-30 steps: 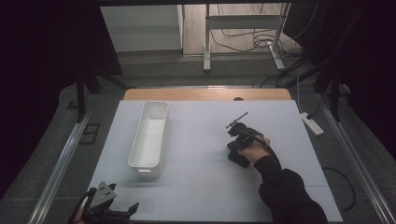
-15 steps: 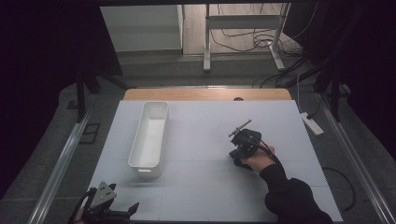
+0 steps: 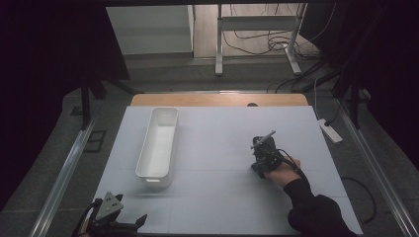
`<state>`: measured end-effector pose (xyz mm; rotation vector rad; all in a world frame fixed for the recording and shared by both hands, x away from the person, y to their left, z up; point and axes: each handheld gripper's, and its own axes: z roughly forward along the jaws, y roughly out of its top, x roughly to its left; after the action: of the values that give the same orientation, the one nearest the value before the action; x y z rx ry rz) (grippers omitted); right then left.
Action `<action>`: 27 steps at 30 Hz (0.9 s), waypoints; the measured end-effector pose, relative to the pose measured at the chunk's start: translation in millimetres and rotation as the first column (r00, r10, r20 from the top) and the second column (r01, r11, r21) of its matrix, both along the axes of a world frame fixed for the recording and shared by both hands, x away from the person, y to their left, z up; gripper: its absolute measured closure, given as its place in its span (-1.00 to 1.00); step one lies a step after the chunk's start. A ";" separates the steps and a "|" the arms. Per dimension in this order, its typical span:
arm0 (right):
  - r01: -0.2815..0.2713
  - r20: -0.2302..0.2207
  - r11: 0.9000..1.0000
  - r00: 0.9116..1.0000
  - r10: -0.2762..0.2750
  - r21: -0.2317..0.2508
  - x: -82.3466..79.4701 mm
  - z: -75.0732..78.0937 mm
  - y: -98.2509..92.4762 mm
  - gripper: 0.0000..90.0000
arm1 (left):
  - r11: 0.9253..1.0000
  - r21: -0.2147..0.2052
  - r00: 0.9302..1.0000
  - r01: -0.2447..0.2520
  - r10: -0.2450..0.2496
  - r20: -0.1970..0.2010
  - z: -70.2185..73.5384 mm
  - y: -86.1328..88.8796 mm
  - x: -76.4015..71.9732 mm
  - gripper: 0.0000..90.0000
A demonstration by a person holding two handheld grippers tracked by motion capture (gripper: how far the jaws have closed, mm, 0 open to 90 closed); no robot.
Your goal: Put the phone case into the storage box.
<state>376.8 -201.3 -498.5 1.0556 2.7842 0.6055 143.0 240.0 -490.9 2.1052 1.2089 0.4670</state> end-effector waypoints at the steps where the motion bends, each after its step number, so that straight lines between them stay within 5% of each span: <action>1: 0.000 0.000 1.000 1.000 0.000 0.000 0.0 0.0 0.0 1.00 | 1.000 0.000 1.000 0.000 0.000 0.000 0.0 0.0 0.0 -0.98; 14: 0.081 0.003 0.997 0.997 -0.081 0.020 2.4 0.5 -34.2 1.00 | 1.000 0.001 1.000 0.001 -0.001 -0.002 -0.1 -0.8 0.2 -0.98; 24: 0.075 0.039 0.995 0.996 -0.077 0.059 -1.6 11.9 -32.9 1.00 | 1.000 0.006 1.000 0.002 -0.002 -0.002 -0.2 -1.1 0.4 -0.98; 27: 0.081 0.049 0.995 0.995 -0.084 0.064 -3.1 18.1 -30.8 0.83 | 1.000 0.008 1.000 0.003 -0.003 -0.002 -0.2 -1.4 0.3 -0.98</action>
<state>373.6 -232.1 -480.4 1.1432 2.6789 0.7023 143.4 238.6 -491.1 2.1150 1.2071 0.4691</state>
